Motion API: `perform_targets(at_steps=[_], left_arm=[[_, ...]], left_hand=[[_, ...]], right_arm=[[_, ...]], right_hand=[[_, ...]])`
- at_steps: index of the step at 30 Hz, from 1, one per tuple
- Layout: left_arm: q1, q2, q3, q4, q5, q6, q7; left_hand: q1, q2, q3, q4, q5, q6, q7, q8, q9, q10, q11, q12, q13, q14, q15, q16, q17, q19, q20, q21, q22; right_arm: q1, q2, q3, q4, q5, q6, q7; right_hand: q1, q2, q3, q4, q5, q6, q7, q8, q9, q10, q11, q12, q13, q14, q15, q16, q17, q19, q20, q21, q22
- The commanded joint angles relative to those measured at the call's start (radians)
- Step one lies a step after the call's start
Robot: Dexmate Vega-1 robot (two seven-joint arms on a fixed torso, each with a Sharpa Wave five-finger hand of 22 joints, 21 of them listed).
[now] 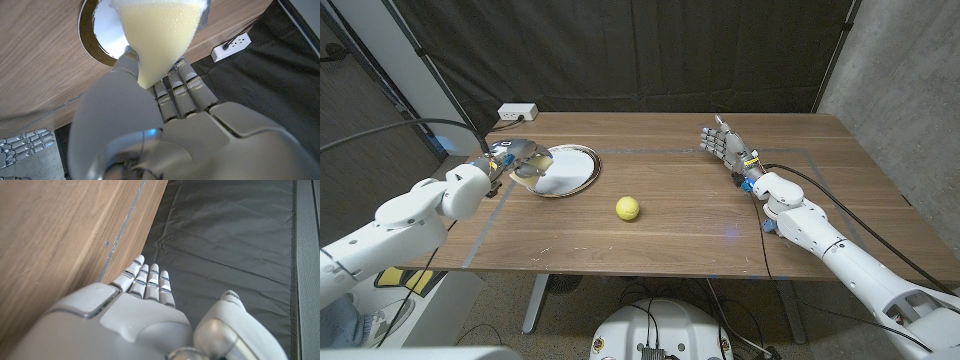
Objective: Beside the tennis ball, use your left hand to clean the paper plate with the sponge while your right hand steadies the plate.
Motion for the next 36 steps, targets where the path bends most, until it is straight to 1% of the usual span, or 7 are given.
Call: perform_targets(at_steps=[1,8,18,21,24,29,36], left_arm=[[-0.241,-0.026,0.214,0.123,0.034,-0.067,0.013],[-0.335,-0.054,0.300,0.204,0.059,-0.110,0.012],[-0.427,-0.090,0.380,0.294,0.092,-0.149,0.014],[-0.442,-0.104,0.399,0.314,0.105,-0.146,0.023],[-0.456,-0.119,0.417,0.340,0.107,-0.152,0.032],[-0.484,-0.154,0.446,0.405,0.100,-0.172,0.056],[-0.506,-0.174,0.475,0.440,0.102,-0.180,0.078]], left_hand=[[0.000,-0.006,0.002,0.003,-0.001,0.003,-0.005,-0.004,0.001,0.000,-0.001,-0.007,0.004,-0.008,-0.103,-0.006,0.002,-0.010,-0.012,-0.008,0.004],[-0.002,-0.005,0.001,0.005,-0.001,0.004,-0.007,-0.005,0.001,0.001,-0.001,-0.009,0.004,-0.010,-0.103,-0.008,0.002,-0.016,-0.011,-0.010,0.004],[-0.007,-0.006,-0.002,0.008,-0.001,0.005,-0.009,-0.008,0.001,-0.001,0.001,-0.013,0.004,-0.017,-0.104,-0.013,0.003,-0.040,-0.009,-0.020,0.005],[-0.012,-0.006,-0.004,0.011,-0.001,0.000,-0.016,-0.014,0.000,-0.009,0.003,-0.020,0.005,-0.039,-0.094,-0.022,0.004,-0.075,-0.004,-0.034,0.006],[-0.016,-0.004,-0.006,0.014,0.000,-0.008,-0.022,-0.021,0.000,-0.023,0.000,-0.029,0.005,-0.073,-0.095,-0.034,0.005,-0.108,-0.004,-0.047,0.008],[-0.018,-0.004,-0.007,0.016,0.000,-0.004,-0.025,-0.021,-0.001,-0.020,-0.008,-0.029,0.005,-0.073,-0.094,-0.032,0.005,-0.116,-0.004,-0.050,0.009],[-0.023,-0.009,-0.012,0.018,0.000,-0.007,-0.028,-0.027,-0.001,-0.029,-0.007,-0.036,0.004,-0.086,-0.093,-0.034,0.005,-0.130,0.000,-0.055,0.011]], right_arm=[[-0.011,-0.005,0.007,-0.009,0.003,0.002,-0.013],[-0.024,-0.010,0.009,-0.031,0.002,-0.010,-0.032],[-0.031,-0.012,0.007,-0.041,0.000,-0.014,-0.039],[-0.031,-0.011,0.007,-0.042,0.003,-0.020,-0.041],[-0.031,-0.012,0.006,-0.044,0.002,-0.025,-0.043],[-0.033,-0.016,0.008,-0.049,0.001,-0.025,-0.044],[-0.039,-0.022,0.012,-0.053,0.000,-0.015,-0.042]], right_hand=[[0.002,0.008,-0.002,-0.005,-0.002,-0.001,-0.003,-0.003,0.004,-0.002,0.006,-0.001,0.005,0.005,0.003,-0.003,0.003,0.009,0.004,-0.006,0.005],[0.002,0.008,-0.002,-0.006,-0.002,-0.001,-0.003,-0.003,0.004,-0.001,0.005,0.000,0.005,0.005,0.003,-0.002,0.003,0.010,0.003,-0.007,0.005],[0.002,0.009,-0.003,-0.006,-0.002,-0.001,-0.003,-0.003,0.004,-0.001,0.006,0.000,0.005,0.005,0.004,-0.002,0.003,0.011,0.004,-0.008,0.005],[0.002,0.009,-0.003,-0.007,-0.002,-0.001,-0.003,-0.003,0.004,-0.001,0.006,0.000,0.005,0.005,0.003,-0.002,0.003,0.011,0.004,-0.008,0.005],[0.002,0.009,-0.003,-0.007,-0.002,-0.001,-0.004,-0.003,0.004,0.000,0.007,0.000,0.005,0.005,0.003,-0.003,0.003,0.011,0.004,-0.009,0.005],[0.002,0.010,-0.003,-0.007,-0.002,-0.001,-0.004,-0.003,0.004,0.001,0.007,0.000,0.005,0.005,0.002,-0.003,0.003,0.011,0.003,-0.009,0.005],[0.002,0.010,-0.003,-0.008,-0.002,-0.001,-0.004,-0.003,0.004,0.000,0.007,0.000,0.005,0.005,0.004,-0.003,0.003,0.012,0.004,-0.010,0.005]])
